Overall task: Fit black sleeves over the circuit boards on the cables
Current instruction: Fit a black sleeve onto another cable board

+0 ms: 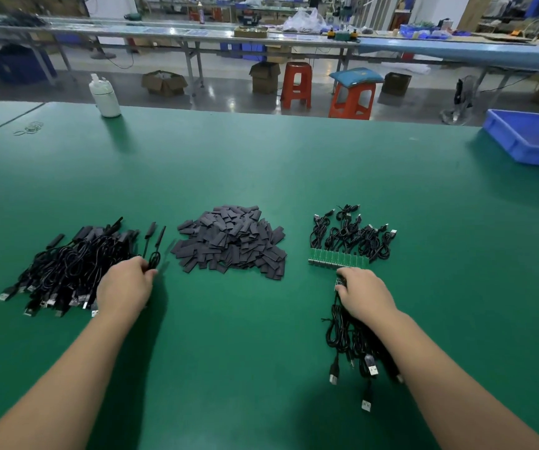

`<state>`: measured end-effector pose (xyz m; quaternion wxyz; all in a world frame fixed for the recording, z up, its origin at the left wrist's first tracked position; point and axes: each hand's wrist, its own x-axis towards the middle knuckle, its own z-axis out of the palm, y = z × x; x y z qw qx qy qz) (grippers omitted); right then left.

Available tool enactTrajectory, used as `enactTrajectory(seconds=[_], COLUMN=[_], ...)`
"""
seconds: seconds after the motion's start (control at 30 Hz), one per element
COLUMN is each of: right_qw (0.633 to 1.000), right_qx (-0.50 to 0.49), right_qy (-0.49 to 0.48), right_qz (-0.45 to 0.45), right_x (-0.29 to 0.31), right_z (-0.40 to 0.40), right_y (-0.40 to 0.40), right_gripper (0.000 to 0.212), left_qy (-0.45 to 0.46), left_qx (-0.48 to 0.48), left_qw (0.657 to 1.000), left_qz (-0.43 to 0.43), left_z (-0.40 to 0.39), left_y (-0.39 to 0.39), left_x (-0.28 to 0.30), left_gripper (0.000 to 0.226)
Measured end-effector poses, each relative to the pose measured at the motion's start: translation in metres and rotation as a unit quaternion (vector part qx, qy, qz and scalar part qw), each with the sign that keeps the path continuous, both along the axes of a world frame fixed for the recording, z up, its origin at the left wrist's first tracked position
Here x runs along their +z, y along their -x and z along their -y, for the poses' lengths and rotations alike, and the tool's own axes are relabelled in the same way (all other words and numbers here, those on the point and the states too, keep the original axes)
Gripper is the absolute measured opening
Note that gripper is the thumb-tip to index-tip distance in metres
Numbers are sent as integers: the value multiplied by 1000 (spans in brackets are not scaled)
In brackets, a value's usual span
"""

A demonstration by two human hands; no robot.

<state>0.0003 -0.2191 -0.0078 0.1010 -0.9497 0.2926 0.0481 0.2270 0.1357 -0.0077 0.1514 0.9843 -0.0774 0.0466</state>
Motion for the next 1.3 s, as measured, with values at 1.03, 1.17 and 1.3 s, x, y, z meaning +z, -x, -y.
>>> enactTrajectory(seconds=[1.03, 1.17, 1.3], right_qw=[985, 985, 985], right_qx=[62, 50, 39], right_qy=[-138, -142, -141], right_qz=[80, 83, 92], right_x=[30, 27, 26], right_z=[-9, -7, -9], right_y=[0, -1, -4], right_gripper=[16, 15, 17], left_qy=[274, 266, 205], left_qx=[-219, -218, -236], left_qw=[911, 912, 924], left_qz=[-217, -224, -222], left_z=[208, 209, 211], left_y=[161, 160, 159], left_x=[4, 2, 4], left_gripper=[7, 8, 22])
